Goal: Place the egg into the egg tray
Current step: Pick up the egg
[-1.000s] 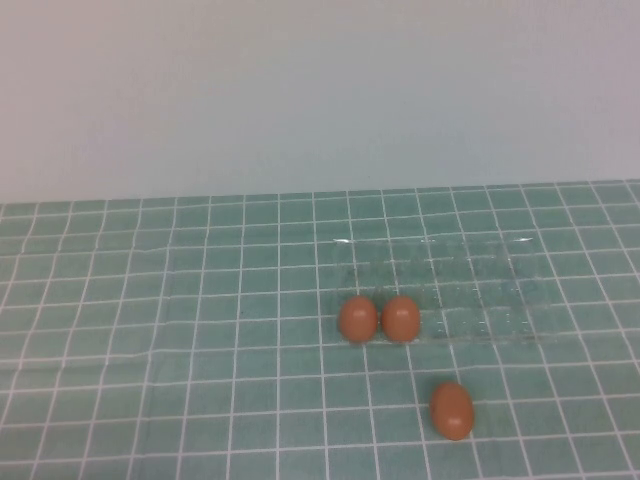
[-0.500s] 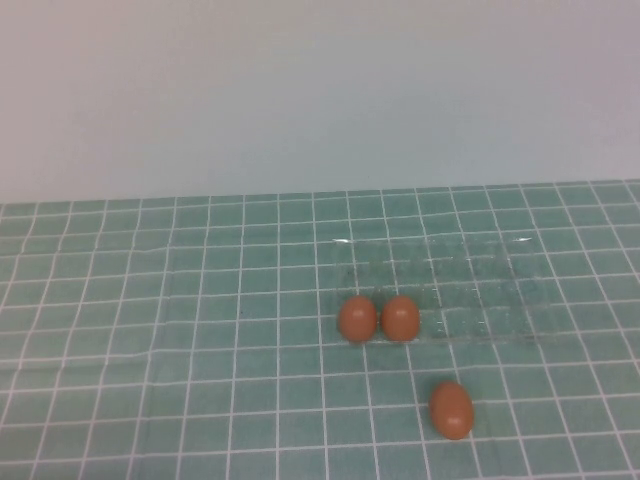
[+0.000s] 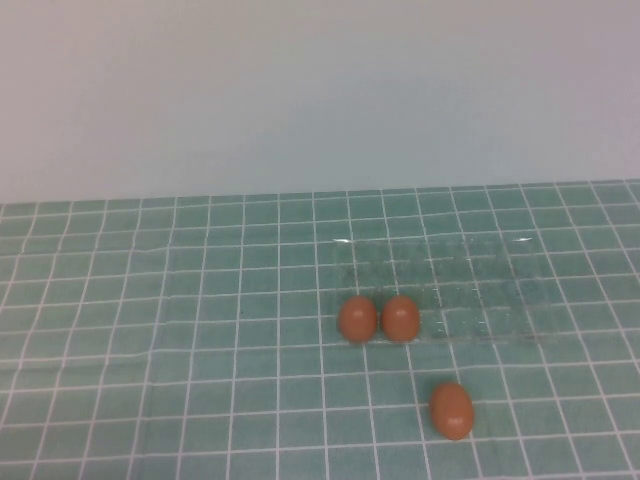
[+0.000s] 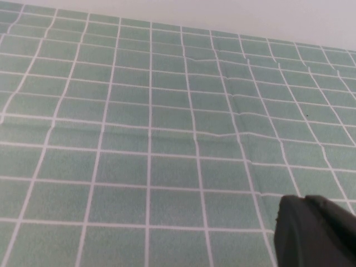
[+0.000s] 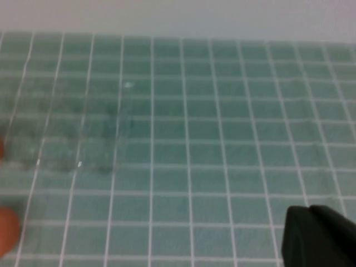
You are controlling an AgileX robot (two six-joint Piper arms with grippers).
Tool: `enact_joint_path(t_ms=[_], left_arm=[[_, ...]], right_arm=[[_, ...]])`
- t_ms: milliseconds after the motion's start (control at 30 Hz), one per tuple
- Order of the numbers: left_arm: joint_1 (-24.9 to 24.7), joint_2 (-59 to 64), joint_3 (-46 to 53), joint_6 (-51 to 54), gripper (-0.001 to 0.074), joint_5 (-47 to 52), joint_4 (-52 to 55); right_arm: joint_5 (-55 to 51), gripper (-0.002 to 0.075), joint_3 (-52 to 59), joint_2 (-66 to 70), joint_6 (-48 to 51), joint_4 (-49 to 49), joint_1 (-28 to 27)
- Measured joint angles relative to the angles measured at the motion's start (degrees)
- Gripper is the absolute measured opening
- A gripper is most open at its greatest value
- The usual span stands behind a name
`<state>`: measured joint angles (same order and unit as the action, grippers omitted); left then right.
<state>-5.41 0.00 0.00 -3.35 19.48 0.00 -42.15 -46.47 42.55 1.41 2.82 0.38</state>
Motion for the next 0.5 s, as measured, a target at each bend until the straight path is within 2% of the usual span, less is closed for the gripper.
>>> enact_joint_path(t_ms=[367, 500], left_arm=[[0.0, 0.0, 0.0, 0.0, -0.0001, 0.0, 0.0], [0.0, 0.0, 0.0, 0.0, -0.0001, 0.0, 0.0]], right_arm=[[-22.0, -0.0001, -14.0, 18.1, 4.4, -6.4, 10.0], [-26.2, -0.0001, -16.5, 22.7, 3.4, -8.2, 13.6]])
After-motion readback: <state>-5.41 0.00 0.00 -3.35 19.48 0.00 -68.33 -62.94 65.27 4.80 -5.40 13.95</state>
